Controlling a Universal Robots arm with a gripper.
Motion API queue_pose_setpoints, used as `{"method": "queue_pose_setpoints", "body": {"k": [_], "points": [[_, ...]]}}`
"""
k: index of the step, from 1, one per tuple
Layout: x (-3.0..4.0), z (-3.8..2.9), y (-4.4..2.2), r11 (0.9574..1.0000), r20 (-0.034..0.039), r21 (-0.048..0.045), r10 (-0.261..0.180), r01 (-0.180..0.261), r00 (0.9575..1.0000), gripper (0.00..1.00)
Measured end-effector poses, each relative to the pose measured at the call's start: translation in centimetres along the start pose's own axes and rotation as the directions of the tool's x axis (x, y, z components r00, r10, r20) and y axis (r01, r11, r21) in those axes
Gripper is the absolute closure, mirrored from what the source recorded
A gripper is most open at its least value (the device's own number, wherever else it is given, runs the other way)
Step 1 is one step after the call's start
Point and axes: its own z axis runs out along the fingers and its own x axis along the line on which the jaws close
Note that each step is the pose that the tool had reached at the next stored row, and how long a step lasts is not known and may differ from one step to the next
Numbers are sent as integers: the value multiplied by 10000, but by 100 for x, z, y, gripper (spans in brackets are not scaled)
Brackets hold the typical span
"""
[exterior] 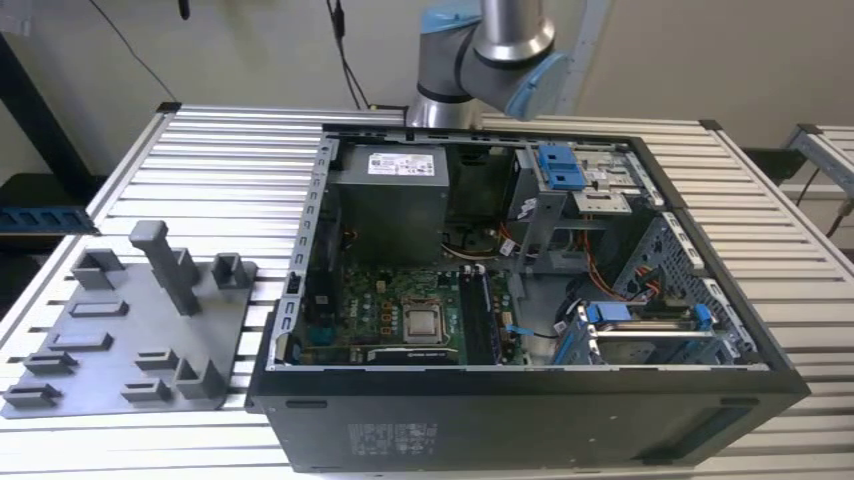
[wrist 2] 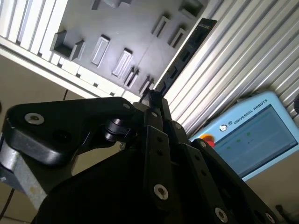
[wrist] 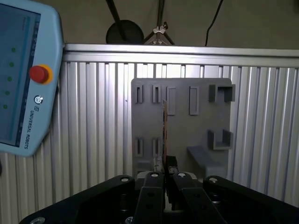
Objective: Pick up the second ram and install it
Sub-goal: 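Pick up the second ram and move it above second insertion slot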
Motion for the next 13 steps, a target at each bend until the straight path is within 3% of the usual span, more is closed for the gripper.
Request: {"method": "queue_pose_setpoints", "body": {"k": [13], "points": [[3,-1,-370,10000,1,-13,0,0,10000,86]]}}
